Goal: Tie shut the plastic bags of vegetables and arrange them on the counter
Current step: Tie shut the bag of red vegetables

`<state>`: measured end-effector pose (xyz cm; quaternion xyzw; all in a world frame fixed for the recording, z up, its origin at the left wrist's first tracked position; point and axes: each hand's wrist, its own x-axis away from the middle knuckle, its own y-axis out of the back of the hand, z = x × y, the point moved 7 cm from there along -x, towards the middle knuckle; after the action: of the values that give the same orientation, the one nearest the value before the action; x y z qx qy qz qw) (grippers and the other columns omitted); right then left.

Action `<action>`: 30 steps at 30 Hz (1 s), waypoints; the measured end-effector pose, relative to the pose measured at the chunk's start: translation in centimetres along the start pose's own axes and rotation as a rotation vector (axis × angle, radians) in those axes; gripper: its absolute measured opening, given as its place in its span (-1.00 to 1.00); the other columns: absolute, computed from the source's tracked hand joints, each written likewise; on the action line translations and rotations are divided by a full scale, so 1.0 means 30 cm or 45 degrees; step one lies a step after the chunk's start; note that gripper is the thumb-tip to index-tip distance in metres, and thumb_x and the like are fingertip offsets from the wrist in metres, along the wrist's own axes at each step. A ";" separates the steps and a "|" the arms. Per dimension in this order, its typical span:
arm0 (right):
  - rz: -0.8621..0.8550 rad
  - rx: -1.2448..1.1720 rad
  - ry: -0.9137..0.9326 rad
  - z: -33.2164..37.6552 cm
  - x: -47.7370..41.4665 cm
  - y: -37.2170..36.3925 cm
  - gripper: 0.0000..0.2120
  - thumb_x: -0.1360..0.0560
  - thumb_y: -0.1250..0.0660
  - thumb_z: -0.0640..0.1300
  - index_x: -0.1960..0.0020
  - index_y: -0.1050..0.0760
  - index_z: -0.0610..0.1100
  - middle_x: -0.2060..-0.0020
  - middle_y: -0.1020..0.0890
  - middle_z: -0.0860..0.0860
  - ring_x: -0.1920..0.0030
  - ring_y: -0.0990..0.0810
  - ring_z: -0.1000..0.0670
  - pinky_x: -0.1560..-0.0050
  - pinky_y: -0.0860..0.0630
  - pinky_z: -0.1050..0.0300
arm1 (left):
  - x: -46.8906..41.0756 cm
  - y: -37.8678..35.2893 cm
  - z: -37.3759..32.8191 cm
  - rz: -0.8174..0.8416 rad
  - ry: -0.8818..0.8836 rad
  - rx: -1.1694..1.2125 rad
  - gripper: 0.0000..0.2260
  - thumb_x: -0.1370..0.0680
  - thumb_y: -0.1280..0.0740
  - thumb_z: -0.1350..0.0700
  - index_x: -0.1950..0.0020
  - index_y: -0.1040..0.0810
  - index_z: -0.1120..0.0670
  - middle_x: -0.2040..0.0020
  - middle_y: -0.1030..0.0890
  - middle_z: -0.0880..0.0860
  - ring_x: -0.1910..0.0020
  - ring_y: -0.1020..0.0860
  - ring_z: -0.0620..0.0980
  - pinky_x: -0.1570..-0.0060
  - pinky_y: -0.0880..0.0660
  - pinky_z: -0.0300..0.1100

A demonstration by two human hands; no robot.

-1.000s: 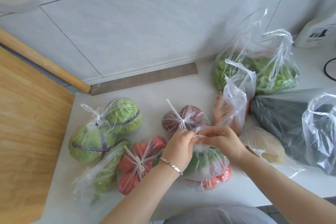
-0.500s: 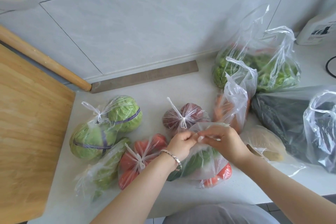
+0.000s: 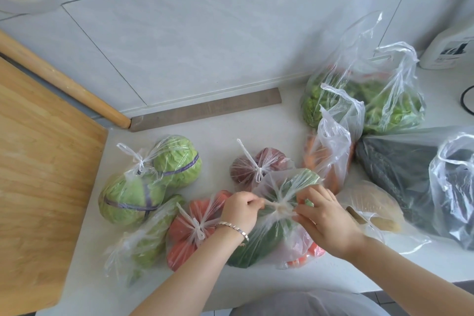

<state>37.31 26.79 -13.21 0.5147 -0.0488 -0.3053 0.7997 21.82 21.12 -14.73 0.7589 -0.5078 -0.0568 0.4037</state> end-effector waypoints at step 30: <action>-0.099 -0.309 -0.803 -0.244 -0.233 0.317 -0.67 -0.57 -0.13 -0.09 0.22 -0.49 -0.27 0.40 -0.42 0.03 0.35 -0.41 0.02 0.33 -0.34 0.28 | -0.394 0.256 -0.141 -0.272 -0.037 -0.827 -0.61 -0.51 -0.22 0.19 -0.33 -0.35 0.00 -0.28 -0.43 0.14 -0.27 -0.39 0.17 -0.23 -0.32 -0.03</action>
<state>38.70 39.05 -6.85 0.2976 -0.2374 -0.4833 0.7884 12.70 31.90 -10.56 0.6387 -0.3866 -0.2683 0.6088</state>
